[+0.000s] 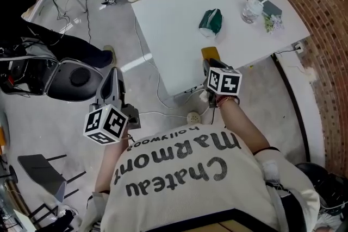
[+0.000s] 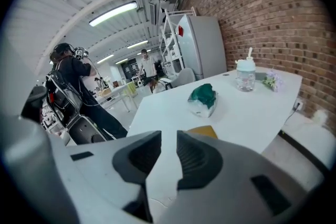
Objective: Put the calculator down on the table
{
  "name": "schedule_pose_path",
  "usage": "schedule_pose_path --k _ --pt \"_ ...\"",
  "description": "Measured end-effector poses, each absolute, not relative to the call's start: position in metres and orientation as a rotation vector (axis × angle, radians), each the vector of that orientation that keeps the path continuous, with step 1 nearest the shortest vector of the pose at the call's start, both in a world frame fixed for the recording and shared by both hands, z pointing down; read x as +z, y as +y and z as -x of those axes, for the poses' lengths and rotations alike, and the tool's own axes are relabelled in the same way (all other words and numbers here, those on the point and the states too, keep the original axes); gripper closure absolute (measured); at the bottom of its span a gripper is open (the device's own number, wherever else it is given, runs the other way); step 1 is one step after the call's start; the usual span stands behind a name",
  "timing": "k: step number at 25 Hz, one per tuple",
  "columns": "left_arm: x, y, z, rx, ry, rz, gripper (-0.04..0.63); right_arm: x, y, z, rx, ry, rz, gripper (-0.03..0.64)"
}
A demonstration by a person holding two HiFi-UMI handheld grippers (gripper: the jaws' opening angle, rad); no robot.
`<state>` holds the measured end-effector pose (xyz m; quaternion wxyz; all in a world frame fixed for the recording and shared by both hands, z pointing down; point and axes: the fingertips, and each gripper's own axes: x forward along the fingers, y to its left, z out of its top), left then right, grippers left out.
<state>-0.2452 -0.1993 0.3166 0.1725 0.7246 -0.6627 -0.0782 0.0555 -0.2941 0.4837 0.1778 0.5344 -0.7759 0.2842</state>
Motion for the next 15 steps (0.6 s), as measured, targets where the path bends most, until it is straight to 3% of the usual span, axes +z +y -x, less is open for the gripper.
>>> schedule_pose_path --k 11,15 --pt "0.308 -0.166 0.267 -0.193 -1.777 -2.131 0.592 0.379 -0.263 0.016 0.772 -2.474 -1.536 0.612" --pt "0.297 -0.150 0.278 -0.202 -1.756 -2.161 0.592 0.332 -0.240 0.043 0.734 -2.632 -1.496 0.614"
